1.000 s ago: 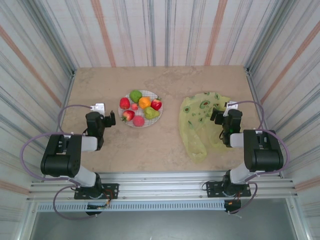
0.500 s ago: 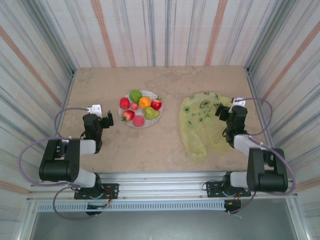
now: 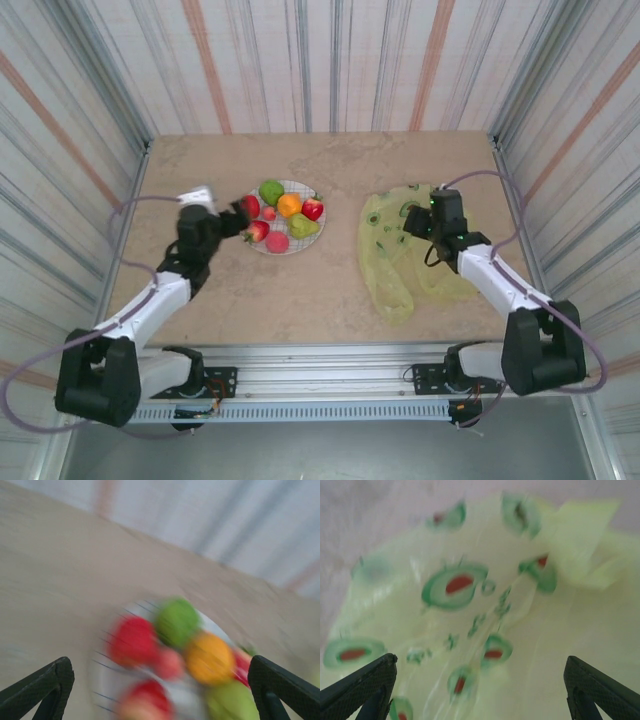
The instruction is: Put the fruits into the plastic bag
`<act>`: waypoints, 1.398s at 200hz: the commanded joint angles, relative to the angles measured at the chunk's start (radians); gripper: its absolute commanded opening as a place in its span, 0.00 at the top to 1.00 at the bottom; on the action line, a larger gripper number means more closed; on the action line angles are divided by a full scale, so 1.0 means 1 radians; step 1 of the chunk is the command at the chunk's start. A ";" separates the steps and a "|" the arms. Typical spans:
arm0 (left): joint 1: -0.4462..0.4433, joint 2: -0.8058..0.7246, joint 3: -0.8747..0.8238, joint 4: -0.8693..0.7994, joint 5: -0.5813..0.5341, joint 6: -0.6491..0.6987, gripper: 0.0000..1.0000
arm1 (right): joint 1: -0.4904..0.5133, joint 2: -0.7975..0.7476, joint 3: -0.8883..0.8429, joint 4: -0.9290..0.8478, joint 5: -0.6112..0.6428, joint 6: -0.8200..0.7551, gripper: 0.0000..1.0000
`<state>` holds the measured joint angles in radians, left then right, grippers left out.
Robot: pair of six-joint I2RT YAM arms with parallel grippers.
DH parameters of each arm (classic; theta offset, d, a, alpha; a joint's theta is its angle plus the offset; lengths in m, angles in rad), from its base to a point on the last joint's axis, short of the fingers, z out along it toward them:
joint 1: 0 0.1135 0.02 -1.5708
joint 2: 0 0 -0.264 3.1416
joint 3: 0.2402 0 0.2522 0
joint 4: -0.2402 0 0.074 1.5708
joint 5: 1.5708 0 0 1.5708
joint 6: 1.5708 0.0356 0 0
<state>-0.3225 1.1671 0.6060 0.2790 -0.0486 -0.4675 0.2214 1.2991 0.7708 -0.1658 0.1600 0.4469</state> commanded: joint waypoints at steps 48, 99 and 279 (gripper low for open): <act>-0.523 0.348 0.299 -0.229 0.165 -0.100 0.02 | -0.012 0.135 0.064 -0.248 0.006 0.061 0.16; -0.635 0.678 0.529 -0.268 0.362 -0.134 0.04 | -0.087 0.117 0.019 -0.260 -0.034 0.082 0.16; -0.310 0.646 0.716 -0.563 0.746 0.313 1.00 | 0.117 -0.094 0.034 -0.186 0.022 -0.190 0.24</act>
<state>-0.6411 1.8606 1.2713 -0.1593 0.6121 -0.3038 0.2684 1.2293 0.7837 -0.3767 0.1085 0.3817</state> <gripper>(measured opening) 0.047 0.750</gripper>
